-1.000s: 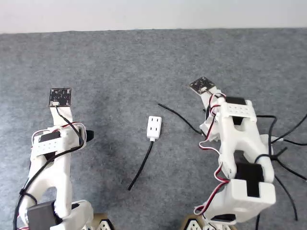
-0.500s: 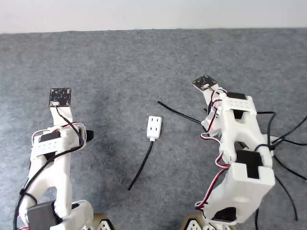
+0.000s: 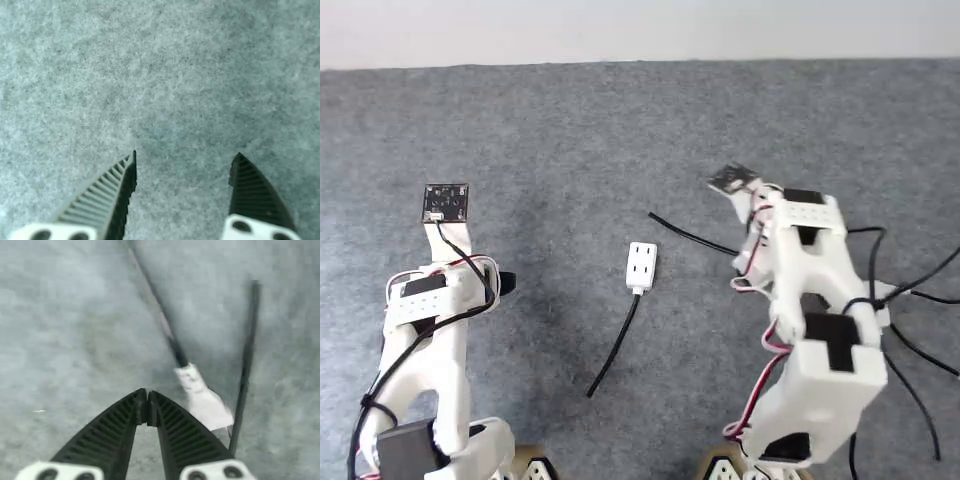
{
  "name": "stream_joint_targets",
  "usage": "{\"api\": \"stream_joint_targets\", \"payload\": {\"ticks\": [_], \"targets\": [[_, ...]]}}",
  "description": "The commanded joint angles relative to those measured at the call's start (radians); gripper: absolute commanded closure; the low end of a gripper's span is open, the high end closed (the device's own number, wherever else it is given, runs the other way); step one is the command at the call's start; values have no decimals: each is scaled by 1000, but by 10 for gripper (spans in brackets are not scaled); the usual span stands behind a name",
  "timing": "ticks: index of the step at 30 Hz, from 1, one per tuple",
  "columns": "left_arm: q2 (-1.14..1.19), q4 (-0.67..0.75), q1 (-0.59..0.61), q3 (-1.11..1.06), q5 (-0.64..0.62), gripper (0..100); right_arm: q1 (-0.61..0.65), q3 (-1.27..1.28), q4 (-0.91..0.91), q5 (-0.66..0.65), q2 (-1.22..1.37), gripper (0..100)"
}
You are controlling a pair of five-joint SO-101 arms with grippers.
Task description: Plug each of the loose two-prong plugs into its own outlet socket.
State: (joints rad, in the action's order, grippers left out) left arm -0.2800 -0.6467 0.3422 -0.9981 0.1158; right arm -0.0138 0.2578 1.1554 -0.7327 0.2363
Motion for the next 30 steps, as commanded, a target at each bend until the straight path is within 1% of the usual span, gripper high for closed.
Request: {"api": "stream_joint_targets", "payload": {"ticks": [1, 5, 7, 10, 14, 18, 20, 22, 24, 30], "targets": [[0, 17, 5, 42, 6, 717, 61, -51, 41, -21, -140, 990], [0, 17, 5, 42, 6, 717, 71, -54, 31, -35, -196, 968], [0, 17, 5, 42, 6, 717, 64, -64, 38, -87, -189, 929], [0, 17, 5, 42, 6, 717, 24, -71, 19, -198, -153, 891], [0, 17, 5, 42, 6, 717, -41, -71, -44, -394, -88, 887], [0, 17, 5, 42, 6, 717, -82, -71, -61, -537, -58, 885], [0, 17, 5, 42, 6, 717, -85, -71, -59, -589, -51, 861], [0, 17, 5, 42, 6, 717, -84, -71, -59, -601, -51, 812], [0, 17, 5, 42, 6, 717, -76, -72, -61, -606, -51, 784], [0, 17, 5, 42, 6, 717, -33, -77, -65, -594, -48, 824]]}}
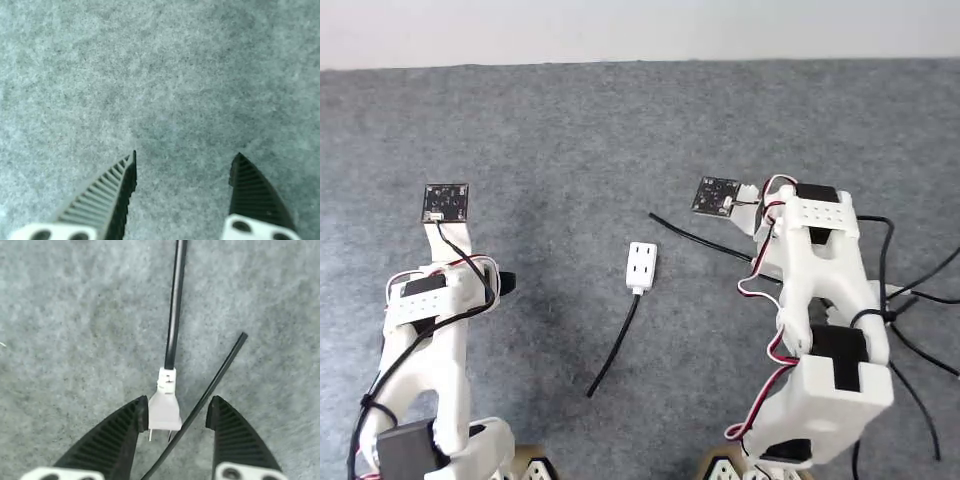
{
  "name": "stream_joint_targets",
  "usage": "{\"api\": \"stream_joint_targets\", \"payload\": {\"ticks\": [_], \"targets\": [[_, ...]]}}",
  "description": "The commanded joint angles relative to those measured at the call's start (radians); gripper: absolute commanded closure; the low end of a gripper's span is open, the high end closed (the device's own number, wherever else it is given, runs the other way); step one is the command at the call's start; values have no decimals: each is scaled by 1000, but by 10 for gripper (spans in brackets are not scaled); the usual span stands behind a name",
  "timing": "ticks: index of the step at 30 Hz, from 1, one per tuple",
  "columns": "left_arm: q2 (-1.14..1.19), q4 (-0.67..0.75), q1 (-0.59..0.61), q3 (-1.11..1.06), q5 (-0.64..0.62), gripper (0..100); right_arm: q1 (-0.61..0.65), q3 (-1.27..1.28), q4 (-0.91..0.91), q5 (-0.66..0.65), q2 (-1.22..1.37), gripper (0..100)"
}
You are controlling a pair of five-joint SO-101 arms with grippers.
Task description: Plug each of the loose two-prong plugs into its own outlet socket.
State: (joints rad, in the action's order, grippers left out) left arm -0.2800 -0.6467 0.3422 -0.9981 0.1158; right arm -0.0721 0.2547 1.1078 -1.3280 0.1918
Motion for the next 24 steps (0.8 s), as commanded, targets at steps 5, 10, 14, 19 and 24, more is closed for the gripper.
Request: {"api": "stream_joint_targets", "payload": {"ticks": [5, 10, 14, 19, 24], "targets": [[0, 17, 5, 42, 6, 717, 28, -78, -104, 46, 70, 829], [0, 17, 5, 42, 6, 717, 31, -110, -119, 49, 137, 828], [0, 17, 5, 42, 6, 717, 30, -135, -117, 49, 171, 828], [0, 17, 5, 42, 6, 717, 27, -137, -151, 49, 203, 835], [0, 17, 5, 42, 6, 717, 28, -137, -165, 49, 205, 975]]}}
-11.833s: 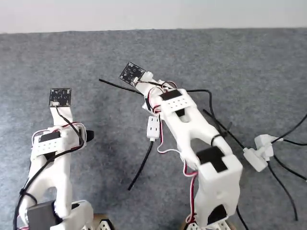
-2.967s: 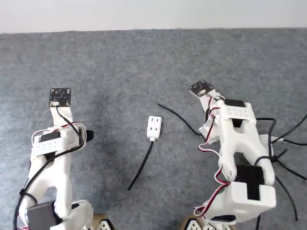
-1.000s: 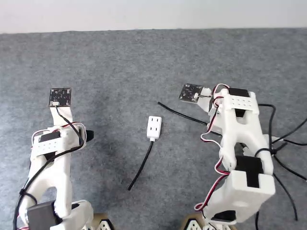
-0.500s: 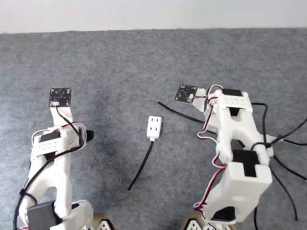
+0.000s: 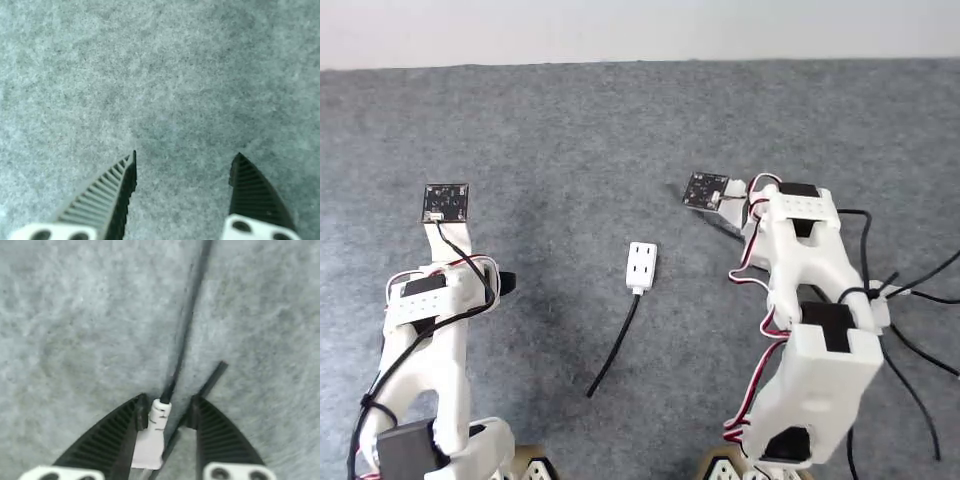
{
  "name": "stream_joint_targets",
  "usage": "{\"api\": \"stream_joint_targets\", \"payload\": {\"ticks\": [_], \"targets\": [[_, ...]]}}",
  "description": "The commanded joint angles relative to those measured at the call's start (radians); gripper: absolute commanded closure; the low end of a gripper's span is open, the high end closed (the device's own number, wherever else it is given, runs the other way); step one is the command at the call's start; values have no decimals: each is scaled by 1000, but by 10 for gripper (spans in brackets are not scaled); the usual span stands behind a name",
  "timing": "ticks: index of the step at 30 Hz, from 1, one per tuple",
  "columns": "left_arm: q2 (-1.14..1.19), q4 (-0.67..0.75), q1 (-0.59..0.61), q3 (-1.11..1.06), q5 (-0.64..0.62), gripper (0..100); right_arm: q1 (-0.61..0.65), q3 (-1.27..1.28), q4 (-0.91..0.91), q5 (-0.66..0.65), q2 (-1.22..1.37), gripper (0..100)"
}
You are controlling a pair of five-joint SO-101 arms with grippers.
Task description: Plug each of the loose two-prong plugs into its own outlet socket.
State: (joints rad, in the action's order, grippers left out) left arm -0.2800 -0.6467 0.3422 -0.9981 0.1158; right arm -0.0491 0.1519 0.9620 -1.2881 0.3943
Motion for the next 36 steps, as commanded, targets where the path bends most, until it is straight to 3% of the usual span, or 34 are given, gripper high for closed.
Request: {"api": "stream_joint_targets", "payload": {"ticks": [1, 6, 11, 23, 36], "targets": [[0, 17, 5, 42, 6, 717, 5, -34, -19, 9, 1, 997], [0, 17, 5, 42, 6, 717, 8, -34, -24, 25, -1, 990], [0, 17, 5, 42, 6, 717, 24, -48, -16, 152, -45, 990], [0, 17, 3, 42, 6, 717, 90, -49, 102, 608, -248, 990], [0, 18, 3, 42, 6, 717, 263, -51, 105, 1286, -340, 990]]}}
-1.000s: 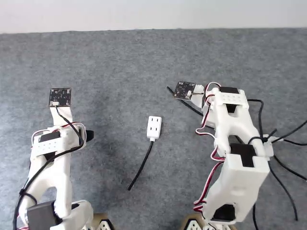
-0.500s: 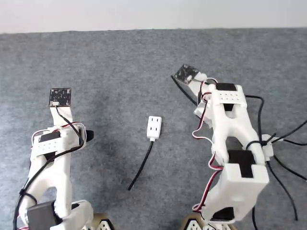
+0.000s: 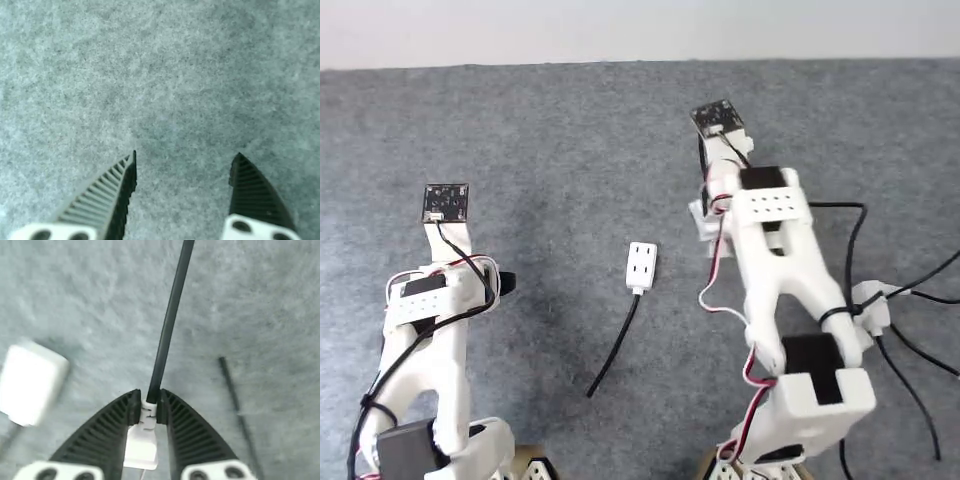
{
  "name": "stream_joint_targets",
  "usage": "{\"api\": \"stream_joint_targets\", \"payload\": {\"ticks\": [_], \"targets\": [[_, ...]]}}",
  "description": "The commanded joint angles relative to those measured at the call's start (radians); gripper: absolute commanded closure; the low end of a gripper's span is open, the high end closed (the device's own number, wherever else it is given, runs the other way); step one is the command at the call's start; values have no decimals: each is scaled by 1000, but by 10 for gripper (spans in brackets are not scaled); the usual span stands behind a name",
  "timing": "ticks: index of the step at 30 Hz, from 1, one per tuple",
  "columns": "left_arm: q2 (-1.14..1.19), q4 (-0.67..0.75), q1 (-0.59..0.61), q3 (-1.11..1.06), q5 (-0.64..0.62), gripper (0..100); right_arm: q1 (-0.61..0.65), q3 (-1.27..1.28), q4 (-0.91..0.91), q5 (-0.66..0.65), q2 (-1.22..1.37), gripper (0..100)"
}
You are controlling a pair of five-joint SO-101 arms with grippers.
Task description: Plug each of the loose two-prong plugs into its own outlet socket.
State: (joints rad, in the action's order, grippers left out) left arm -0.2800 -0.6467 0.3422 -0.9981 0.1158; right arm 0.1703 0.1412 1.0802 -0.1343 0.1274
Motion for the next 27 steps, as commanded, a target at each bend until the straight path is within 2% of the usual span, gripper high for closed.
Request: {"api": "stream_joint_targets", "payload": {"ticks": [1, 5, 10, 13, 17, 22, 27], "targets": [[0, 18, 3, 42, 6, 717, 56, -40, -15, 164, -77, 990], [2, 15, -14, 56, 0, 717, 107, -29, 16, 210, -108, 990], [97, -97, -97, 157, 2, 718, 219, 2, 101, 183, -170, 990], [250, -204, -100, 306, 0, 741, 305, 52, 142, 135, -234, 990], [486, -377, -103, 567, 6, 863, 386, 144, 151, 97, -366, 990], [701, -532, -150, 858, 15, 840, 484, 258, 142, 46, -564, 990], [784, -586, -222, 1000, 106, 837, 561, 370, 108, 12, -730, 990]]}}
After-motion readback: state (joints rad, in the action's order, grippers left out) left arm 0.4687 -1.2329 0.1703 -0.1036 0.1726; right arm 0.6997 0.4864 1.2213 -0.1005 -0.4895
